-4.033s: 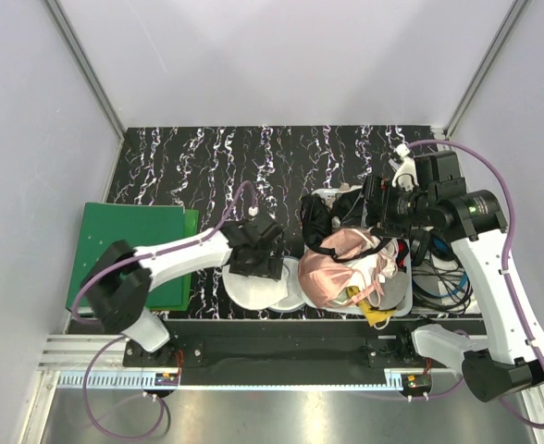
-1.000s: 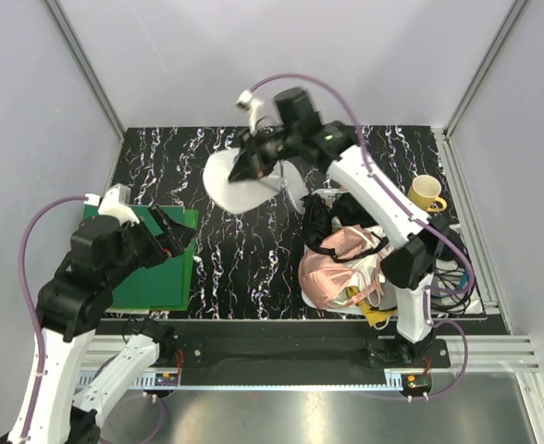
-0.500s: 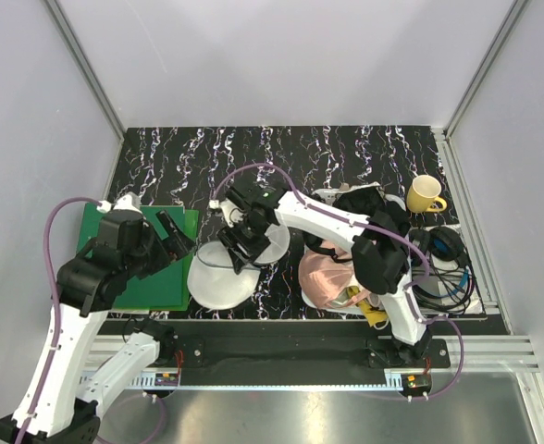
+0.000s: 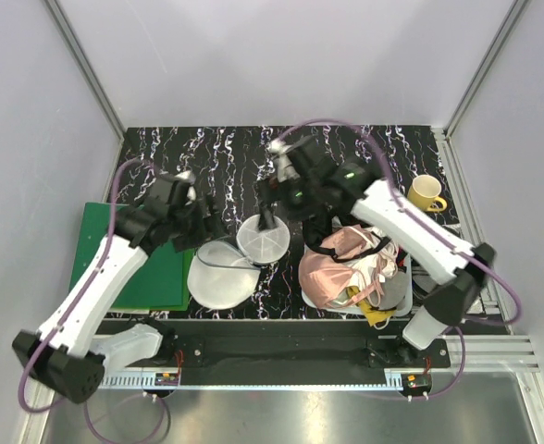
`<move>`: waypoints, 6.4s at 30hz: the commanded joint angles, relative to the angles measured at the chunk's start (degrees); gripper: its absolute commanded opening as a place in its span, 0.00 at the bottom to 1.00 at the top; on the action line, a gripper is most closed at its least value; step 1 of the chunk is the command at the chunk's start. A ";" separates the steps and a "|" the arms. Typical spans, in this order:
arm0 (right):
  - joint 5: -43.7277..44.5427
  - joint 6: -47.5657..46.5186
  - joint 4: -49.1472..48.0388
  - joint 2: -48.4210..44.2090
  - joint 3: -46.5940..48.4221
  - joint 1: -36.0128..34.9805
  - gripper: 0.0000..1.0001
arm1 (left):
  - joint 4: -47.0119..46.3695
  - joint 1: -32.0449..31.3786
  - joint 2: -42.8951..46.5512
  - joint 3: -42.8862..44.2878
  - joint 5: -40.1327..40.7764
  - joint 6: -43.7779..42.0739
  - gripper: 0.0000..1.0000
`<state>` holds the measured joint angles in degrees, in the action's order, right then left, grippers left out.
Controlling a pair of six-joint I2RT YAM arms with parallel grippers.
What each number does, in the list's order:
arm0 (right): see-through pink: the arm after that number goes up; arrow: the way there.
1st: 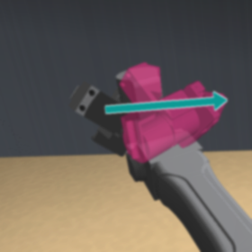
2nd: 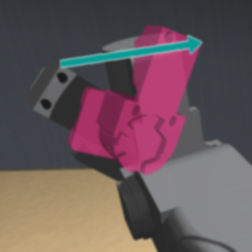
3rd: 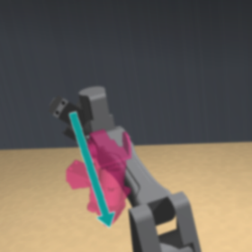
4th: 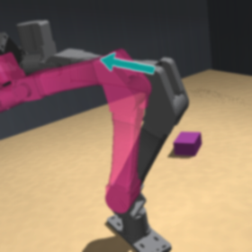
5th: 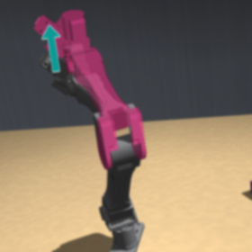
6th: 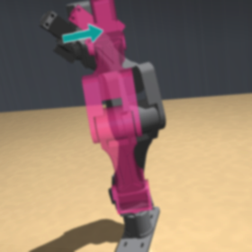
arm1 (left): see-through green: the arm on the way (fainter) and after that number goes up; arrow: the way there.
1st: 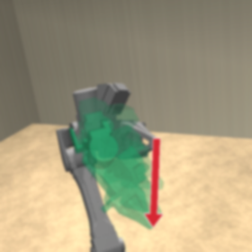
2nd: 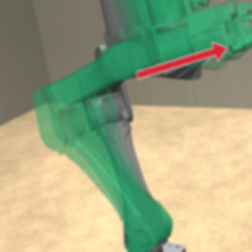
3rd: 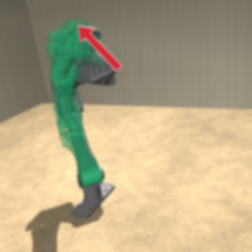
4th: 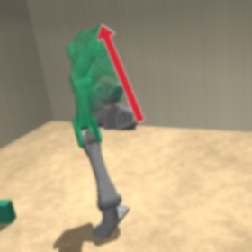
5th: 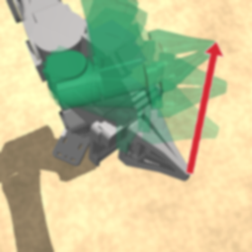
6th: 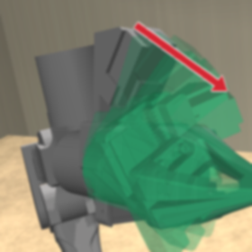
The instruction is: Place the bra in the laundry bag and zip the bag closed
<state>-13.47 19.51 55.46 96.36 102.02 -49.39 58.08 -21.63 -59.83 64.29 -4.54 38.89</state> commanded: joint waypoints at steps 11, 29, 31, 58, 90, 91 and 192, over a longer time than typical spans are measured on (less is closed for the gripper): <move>8.66 8.80 13.18 -19.18 -15.53 35.13 1.00 | -14.40 -22.84 -35.51 30.09 -0.29 -6.73 0.92; 6.98 5.02 13.27 -22.71 -17.73 36.90 1.00 | -11.95 -24.25 -41.78 41.09 2.76 -9.89 0.00; 6.01 4.66 13.36 -21.92 -16.33 36.91 1.00 | -11.77 -24.16 -38.89 41.70 3.83 -10.68 0.00; -4.10 4.14 17.57 -13.13 -3.14 36.99 1.00 | -10.36 9.93 -52.30 43.99 4.35 -30.80 0.00; -9.03 5.72 15.03 -4.16 -5.77 36.29 1.00 | -12.47 13.10 -59.34 53.03 41.33 -28.62 0.06; -9.03 5.72 14.94 -4.42 -6.56 36.12 1.00 | -12.21 12.93 -60.65 53.82 42.67 -28.09 0.06; 4.95 35.69 -33.31 69.49 51.35 20.56 0.18 | -31.37 22.77 -83.52 56.73 -12.25 13.22 0.23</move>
<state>-6.31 53.17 24.03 162.23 149.60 -28.38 26.35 2.94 -142.50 117.78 -17.56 49.98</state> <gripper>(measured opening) 0.181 0.234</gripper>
